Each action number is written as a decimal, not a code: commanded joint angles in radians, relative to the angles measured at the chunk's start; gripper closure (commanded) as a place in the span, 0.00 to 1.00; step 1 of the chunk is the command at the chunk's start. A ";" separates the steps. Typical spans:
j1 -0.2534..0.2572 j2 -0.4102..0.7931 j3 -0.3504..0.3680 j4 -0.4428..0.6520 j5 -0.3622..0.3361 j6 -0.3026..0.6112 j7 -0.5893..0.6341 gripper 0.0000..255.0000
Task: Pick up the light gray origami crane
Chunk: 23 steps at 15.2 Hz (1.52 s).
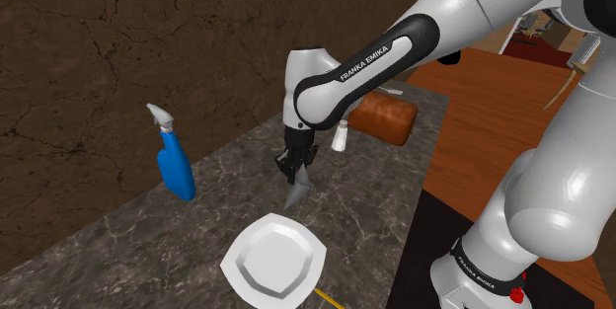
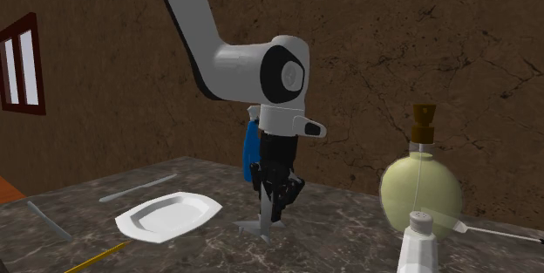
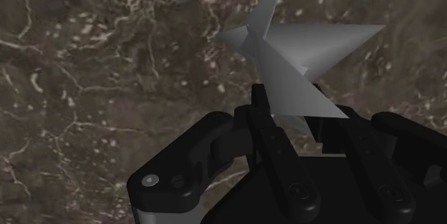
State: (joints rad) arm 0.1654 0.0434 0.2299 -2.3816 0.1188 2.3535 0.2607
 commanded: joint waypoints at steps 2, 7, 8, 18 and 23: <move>0.000 0.000 0.000 0.000 0.000 0.000 0.000 1.00; -0.001 -0.009 0.000 0.005 0.001 -0.014 -0.001 1.00; -0.001 -0.020 0.000 0.008 0.003 -0.028 -0.001 1.00; -0.003 -0.110 -0.004 0.058 0.014 -0.166 -0.002 1.00; -0.004 -0.134 -0.005 0.078 0.016 -0.210 -0.002 1.00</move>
